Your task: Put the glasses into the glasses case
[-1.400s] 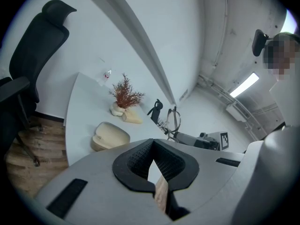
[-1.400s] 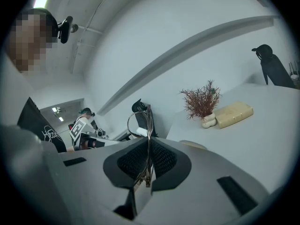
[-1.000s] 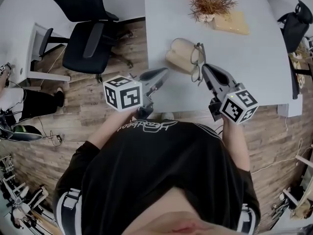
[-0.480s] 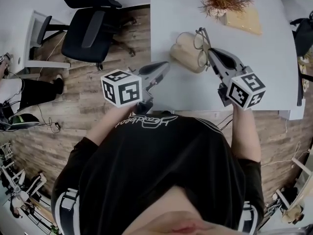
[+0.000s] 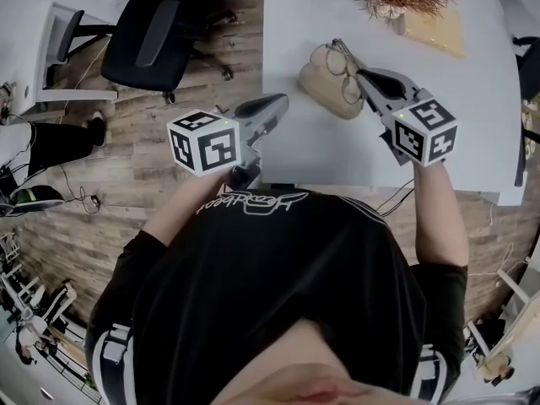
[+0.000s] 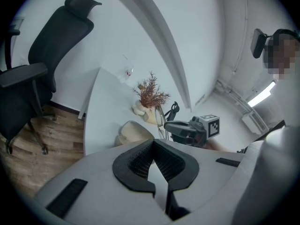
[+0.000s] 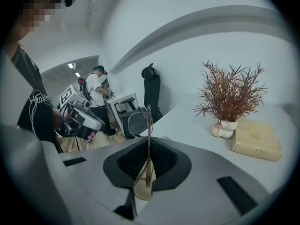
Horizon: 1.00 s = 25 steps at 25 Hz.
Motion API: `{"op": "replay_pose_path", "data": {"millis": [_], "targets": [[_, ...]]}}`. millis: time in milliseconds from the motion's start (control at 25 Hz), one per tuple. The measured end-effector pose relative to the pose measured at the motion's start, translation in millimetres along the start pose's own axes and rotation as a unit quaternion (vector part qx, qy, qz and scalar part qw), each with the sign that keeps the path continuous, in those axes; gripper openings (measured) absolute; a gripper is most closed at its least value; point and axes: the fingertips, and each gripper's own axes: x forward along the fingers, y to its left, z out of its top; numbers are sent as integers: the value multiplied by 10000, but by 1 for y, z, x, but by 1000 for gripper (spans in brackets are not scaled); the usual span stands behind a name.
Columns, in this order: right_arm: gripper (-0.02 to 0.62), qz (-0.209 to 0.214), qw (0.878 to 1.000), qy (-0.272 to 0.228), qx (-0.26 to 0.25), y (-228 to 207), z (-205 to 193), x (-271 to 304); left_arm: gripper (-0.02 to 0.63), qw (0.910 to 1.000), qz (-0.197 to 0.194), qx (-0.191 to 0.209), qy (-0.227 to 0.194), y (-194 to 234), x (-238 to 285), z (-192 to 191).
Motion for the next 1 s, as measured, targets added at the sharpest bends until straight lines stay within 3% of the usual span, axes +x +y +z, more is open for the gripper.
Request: {"op": "replay_pose_path", "data": {"millis": [640,1000], "targets": [[18,395,9885,1401,-410,1,-69,57,6,9995,295,123,18,14,-9,-14],[18,621,9781,1905,-564,6,-88,70,6,9993,370,70,-50,16,-15,-18]]}}
